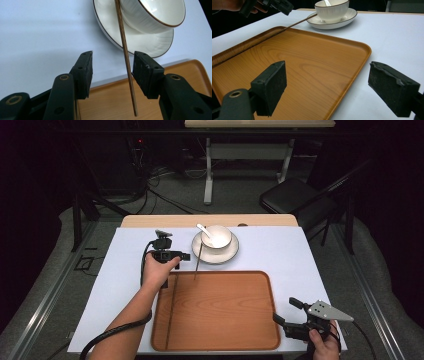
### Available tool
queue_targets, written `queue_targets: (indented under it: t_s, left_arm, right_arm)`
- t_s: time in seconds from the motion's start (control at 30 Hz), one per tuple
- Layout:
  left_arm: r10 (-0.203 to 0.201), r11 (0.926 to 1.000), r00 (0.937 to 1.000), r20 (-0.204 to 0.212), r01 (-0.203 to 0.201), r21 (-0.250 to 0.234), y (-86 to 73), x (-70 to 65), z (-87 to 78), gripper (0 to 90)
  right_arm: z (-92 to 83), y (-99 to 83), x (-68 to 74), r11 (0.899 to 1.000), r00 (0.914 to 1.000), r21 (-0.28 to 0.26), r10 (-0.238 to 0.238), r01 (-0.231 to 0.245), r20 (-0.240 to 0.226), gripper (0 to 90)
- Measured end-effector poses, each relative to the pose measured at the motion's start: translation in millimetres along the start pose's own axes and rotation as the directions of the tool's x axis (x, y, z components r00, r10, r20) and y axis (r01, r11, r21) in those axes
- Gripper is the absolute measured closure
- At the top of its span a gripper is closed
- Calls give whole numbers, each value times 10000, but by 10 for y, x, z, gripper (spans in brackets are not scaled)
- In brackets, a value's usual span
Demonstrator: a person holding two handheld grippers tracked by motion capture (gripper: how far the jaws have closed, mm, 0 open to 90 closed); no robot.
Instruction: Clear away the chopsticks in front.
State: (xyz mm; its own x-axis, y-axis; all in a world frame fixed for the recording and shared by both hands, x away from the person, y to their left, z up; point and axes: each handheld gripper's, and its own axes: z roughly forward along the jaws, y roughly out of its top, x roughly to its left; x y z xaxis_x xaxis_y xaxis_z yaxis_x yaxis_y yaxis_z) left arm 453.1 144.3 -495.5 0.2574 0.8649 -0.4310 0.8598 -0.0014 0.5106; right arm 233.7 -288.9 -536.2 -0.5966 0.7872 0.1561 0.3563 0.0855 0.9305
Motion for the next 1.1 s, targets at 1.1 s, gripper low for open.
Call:
queue_targets:
  t_s: [1.1]
  left_arm:
    - [-499,9804,9986,173,457,1914,36,-263,530,669]
  right_arm:
    - [-17,-5,-7,9999,10000,-80,-84,84,-4,146]
